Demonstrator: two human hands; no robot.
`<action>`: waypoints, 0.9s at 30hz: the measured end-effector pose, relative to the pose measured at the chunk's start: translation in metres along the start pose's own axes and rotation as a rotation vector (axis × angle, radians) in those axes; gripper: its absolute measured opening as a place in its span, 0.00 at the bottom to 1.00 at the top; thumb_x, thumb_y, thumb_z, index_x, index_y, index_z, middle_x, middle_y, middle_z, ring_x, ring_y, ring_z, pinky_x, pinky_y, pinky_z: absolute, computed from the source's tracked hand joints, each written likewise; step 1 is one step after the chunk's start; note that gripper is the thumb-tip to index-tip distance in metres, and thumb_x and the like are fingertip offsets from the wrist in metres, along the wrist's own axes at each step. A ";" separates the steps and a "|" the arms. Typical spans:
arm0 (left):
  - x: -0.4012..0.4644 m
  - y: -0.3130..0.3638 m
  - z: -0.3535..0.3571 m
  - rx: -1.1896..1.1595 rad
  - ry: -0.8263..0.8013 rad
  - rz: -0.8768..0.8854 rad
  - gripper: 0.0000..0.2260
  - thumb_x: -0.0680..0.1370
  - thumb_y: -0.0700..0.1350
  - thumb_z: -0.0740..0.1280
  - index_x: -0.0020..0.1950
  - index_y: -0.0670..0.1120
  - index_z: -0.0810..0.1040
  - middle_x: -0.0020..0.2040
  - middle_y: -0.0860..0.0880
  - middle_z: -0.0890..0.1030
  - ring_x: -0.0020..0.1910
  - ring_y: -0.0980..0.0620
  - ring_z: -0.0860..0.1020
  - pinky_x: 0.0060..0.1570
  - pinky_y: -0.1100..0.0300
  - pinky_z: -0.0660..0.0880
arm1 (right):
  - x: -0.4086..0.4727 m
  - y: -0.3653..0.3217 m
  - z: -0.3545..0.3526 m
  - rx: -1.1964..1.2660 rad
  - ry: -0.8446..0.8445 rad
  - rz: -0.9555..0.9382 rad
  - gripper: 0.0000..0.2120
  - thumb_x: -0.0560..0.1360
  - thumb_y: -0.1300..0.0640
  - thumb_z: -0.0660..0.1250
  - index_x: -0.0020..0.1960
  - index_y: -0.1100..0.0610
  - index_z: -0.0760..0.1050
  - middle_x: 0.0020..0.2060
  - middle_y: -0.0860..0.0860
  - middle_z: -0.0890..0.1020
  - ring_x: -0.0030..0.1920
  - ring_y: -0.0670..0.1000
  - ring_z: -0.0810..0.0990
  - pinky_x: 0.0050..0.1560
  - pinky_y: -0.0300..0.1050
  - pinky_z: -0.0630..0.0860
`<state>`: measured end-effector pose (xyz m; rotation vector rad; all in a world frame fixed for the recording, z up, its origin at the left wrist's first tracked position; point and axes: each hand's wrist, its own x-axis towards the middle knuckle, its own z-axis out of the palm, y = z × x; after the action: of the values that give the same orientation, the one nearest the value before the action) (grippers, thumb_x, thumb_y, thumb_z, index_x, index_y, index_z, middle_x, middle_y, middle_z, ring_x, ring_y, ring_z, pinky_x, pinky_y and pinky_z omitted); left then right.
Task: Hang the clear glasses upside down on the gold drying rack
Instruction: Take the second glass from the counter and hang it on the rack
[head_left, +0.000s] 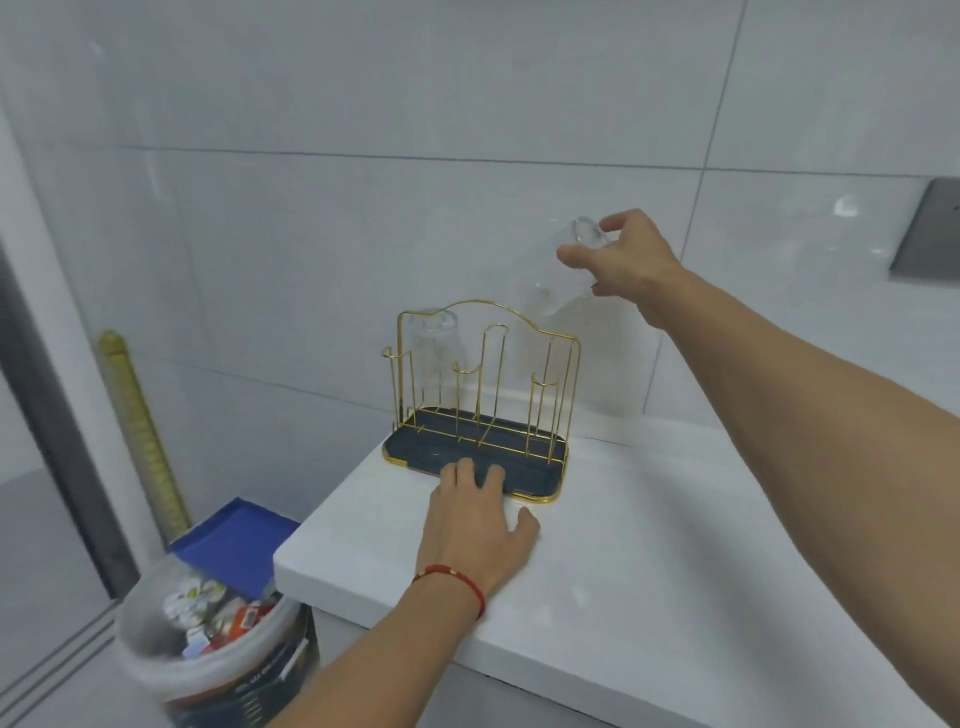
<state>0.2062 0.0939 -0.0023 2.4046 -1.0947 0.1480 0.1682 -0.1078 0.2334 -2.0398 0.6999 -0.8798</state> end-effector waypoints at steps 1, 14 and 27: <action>0.000 0.001 0.000 -0.002 0.000 -0.002 0.25 0.77 0.60 0.58 0.69 0.48 0.69 0.67 0.45 0.70 0.69 0.45 0.65 0.68 0.50 0.70 | 0.008 -0.001 0.007 -0.015 -0.046 -0.013 0.38 0.67 0.45 0.78 0.72 0.54 0.68 0.64 0.56 0.77 0.56 0.56 0.84 0.60 0.57 0.83; 0.000 0.002 0.003 0.035 0.050 0.000 0.22 0.77 0.60 0.57 0.63 0.46 0.69 0.60 0.47 0.72 0.61 0.47 0.69 0.62 0.52 0.72 | 0.051 0.016 0.064 -0.136 -0.509 0.017 0.40 0.62 0.53 0.85 0.72 0.52 0.77 0.59 0.55 0.83 0.58 0.56 0.82 0.52 0.47 0.82; 0.005 0.001 0.002 0.047 0.040 -0.008 0.21 0.78 0.60 0.58 0.64 0.48 0.69 0.62 0.48 0.72 0.62 0.48 0.68 0.64 0.53 0.72 | 0.060 0.034 0.074 -0.262 -0.636 -0.052 0.25 0.70 0.56 0.82 0.65 0.50 0.82 0.61 0.49 0.84 0.63 0.53 0.81 0.57 0.42 0.78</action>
<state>0.2087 0.0892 -0.0019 2.4362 -1.0753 0.2198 0.2568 -0.1361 0.1928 -2.3960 0.4169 -0.1310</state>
